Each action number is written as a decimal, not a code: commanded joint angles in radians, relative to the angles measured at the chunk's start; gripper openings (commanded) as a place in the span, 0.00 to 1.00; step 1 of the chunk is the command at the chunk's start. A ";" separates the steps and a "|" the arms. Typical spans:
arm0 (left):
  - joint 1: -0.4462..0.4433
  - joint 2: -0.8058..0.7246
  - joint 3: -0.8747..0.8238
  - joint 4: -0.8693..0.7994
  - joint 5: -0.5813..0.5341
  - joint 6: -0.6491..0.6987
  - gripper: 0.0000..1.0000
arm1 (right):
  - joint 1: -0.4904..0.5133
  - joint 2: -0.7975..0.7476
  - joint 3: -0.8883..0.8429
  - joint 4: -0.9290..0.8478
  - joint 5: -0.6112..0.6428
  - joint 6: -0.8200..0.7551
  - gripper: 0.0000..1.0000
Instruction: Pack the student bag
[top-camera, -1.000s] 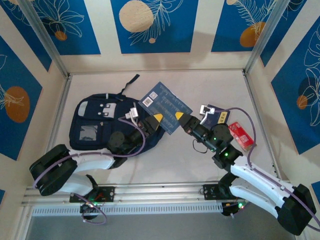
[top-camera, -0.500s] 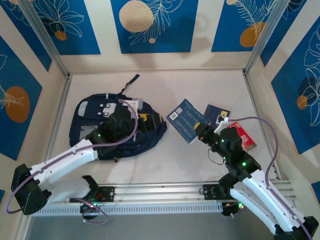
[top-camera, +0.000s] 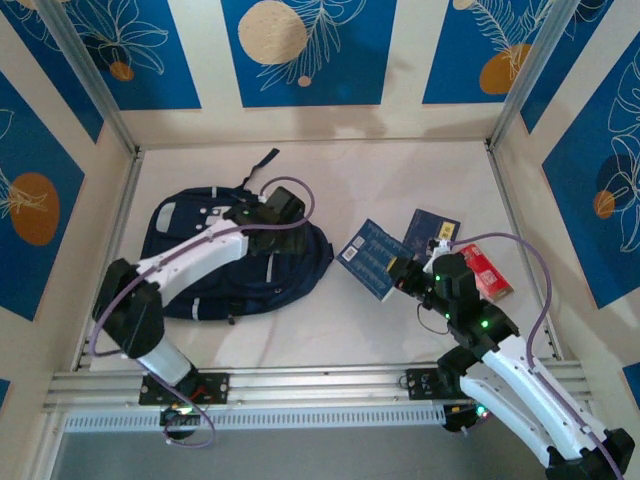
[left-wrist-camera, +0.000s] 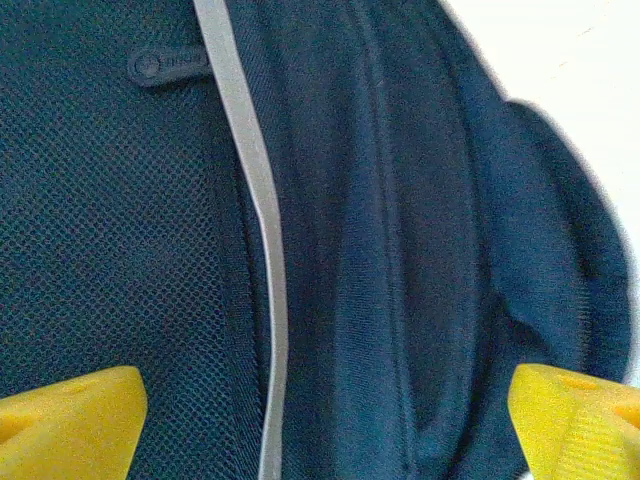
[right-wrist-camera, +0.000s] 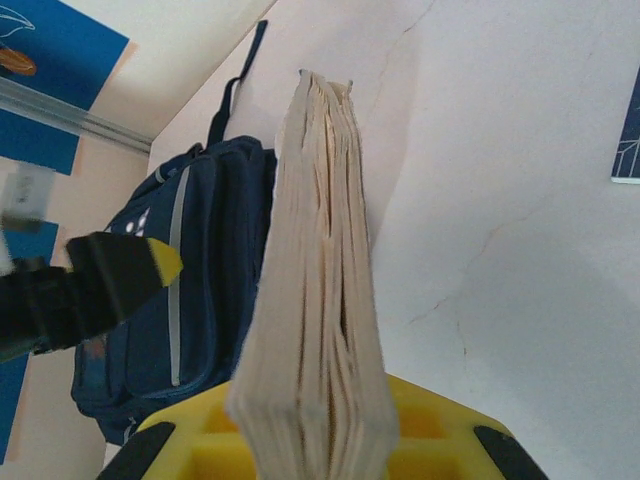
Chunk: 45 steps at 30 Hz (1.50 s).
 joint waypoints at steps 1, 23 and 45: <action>0.023 0.073 0.086 -0.090 -0.055 0.009 0.93 | -0.006 -0.027 -0.002 0.015 -0.028 -0.038 0.00; 0.024 0.229 0.034 0.073 -0.070 0.065 0.09 | -0.020 -0.039 0.027 -0.057 0.010 -0.130 0.00; -0.083 -0.144 0.017 0.240 0.498 0.377 0.00 | -0.036 -0.107 0.166 -0.267 0.196 -0.147 0.00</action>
